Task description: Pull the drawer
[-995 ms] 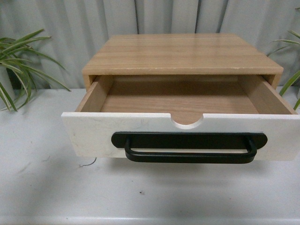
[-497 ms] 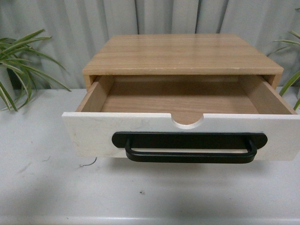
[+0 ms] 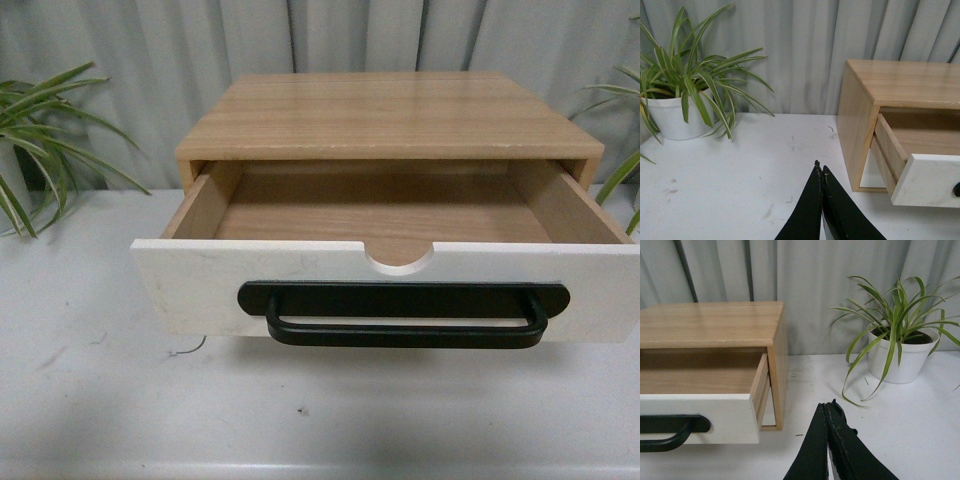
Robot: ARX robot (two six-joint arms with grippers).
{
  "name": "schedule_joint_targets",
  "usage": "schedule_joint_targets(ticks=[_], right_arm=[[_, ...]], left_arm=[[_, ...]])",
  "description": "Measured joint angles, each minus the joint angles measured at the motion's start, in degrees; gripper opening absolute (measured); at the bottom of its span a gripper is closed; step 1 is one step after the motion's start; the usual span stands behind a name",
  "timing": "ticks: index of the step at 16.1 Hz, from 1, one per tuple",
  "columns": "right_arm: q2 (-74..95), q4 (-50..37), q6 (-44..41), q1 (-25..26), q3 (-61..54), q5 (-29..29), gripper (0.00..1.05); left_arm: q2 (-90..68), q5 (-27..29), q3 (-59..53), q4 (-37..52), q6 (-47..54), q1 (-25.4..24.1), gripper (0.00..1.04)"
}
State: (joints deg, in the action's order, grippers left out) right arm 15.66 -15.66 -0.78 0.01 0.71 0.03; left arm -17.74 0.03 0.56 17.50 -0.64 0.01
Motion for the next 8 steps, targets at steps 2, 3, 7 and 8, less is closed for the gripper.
schedule_joint_targets(ticks=[2,3,7,8], right_arm=[[-2.29,2.05,0.0,0.0,0.0,0.02,0.02],[-3.3,3.28,0.0,0.0,0.0,0.02,0.02],[-9.84,12.33,0.0,0.02,0.04,-0.02,0.02],[-14.78,15.91,0.04,0.0,0.04,-0.02,0.02]], left_arm=[[2.73,0.0,0.0,-2.14,0.02,0.0,0.02],[3.85,0.0,0.0,-3.61,0.02,0.0,0.02],[7.52,-0.02,0.0,-7.3,0.02,0.0,0.02],[8.57,0.02,0.0,-8.87,0.0,0.0,0.02]])
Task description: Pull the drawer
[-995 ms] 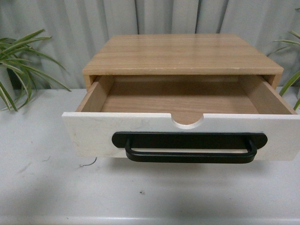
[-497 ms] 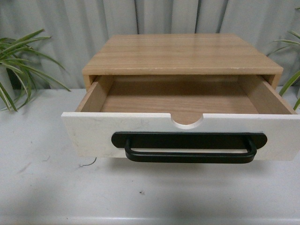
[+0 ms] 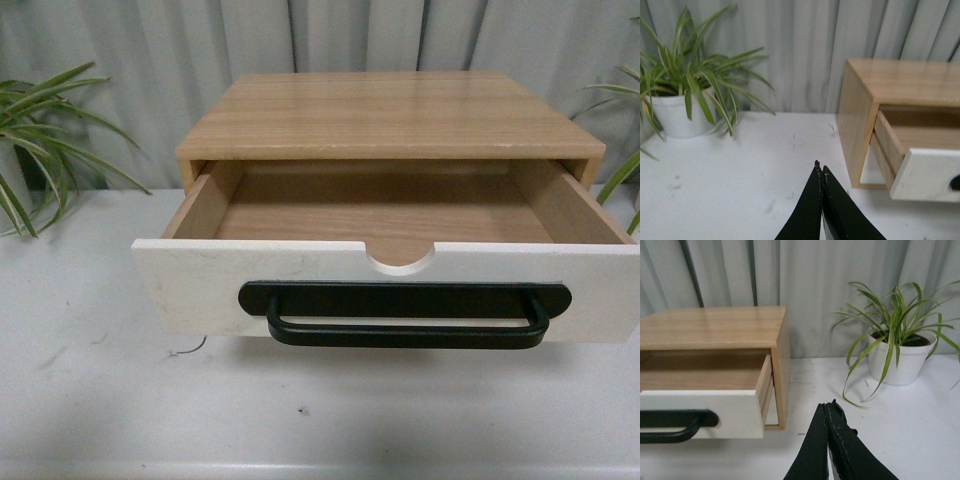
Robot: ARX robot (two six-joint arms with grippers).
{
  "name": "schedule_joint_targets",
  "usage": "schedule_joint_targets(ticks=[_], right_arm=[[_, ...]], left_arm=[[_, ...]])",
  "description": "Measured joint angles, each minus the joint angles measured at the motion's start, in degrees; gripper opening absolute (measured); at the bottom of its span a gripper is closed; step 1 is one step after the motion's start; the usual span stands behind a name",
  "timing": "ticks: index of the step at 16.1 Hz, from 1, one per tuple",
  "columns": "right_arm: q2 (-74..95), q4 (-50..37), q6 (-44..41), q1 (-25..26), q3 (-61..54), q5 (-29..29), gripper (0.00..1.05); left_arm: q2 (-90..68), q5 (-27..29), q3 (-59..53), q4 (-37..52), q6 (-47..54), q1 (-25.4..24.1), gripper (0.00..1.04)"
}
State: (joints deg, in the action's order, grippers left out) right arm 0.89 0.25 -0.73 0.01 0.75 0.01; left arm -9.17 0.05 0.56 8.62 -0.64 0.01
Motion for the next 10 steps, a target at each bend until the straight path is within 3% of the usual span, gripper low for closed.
schedule_joint_targets(ticks=[1,9,10], right_arm=[[-0.57,-0.85,0.07,0.0,0.15,-0.09,0.02],[-0.68,-0.02,0.11,0.0,0.0,-0.04,0.02],[-0.68,-0.04,0.11,0.0,0.0,-0.04,0.12]], left_arm=[[6.12,-0.15,0.04,-8.83,0.04,0.0,0.02],[8.63,-0.04,0.02,-8.85,0.02,-0.02,0.02],[8.63,-0.02,0.02,-8.83,0.02,-0.02,0.08]])
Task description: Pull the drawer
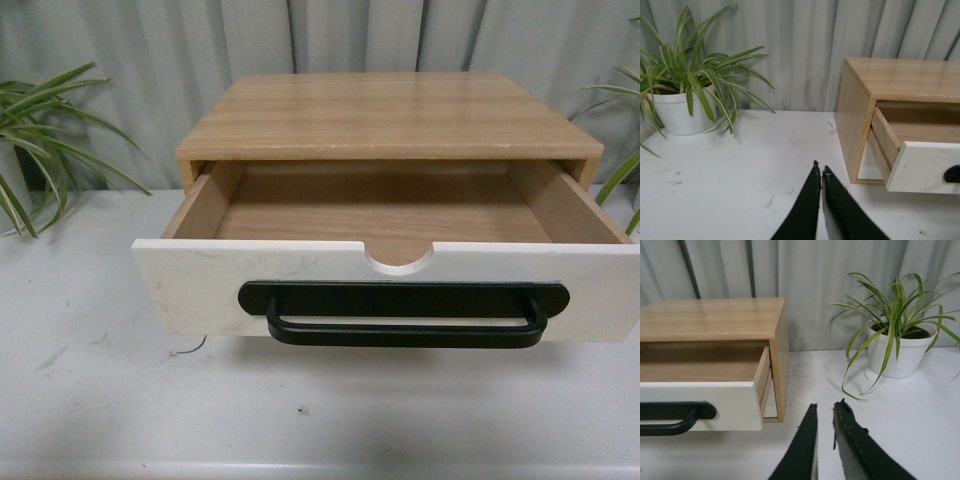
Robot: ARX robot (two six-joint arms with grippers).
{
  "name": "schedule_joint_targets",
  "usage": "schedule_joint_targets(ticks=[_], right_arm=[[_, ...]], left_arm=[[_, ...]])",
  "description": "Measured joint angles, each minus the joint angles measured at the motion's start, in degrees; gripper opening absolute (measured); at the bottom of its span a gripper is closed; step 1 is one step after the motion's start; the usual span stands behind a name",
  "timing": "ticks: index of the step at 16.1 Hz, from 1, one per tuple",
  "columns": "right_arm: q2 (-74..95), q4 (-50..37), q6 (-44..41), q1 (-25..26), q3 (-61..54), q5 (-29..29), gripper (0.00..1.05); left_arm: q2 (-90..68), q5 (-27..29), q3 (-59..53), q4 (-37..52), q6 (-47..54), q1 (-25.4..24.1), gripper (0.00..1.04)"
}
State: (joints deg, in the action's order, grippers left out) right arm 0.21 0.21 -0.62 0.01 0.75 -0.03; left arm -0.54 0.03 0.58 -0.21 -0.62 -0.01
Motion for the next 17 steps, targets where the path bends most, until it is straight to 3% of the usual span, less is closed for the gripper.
schedule_joint_targets(ticks=[5,6,17], right_arm=[[0.0,0.0,0.0,0.0,0.0,0.0,0.99],[0.0,0.0,0.07,0.0,0.0,0.02,0.98],[0.0,0.0,0.07,0.0,0.0,0.0,0.98]], left_arm=[[0.0,-0.02,0.0,0.0,0.0,0.02,0.94],[0.0,-0.02,0.0,0.0,0.04,0.0,1.0],[0.0,-0.02,0.0,-0.02,0.02,0.02,0.98]])
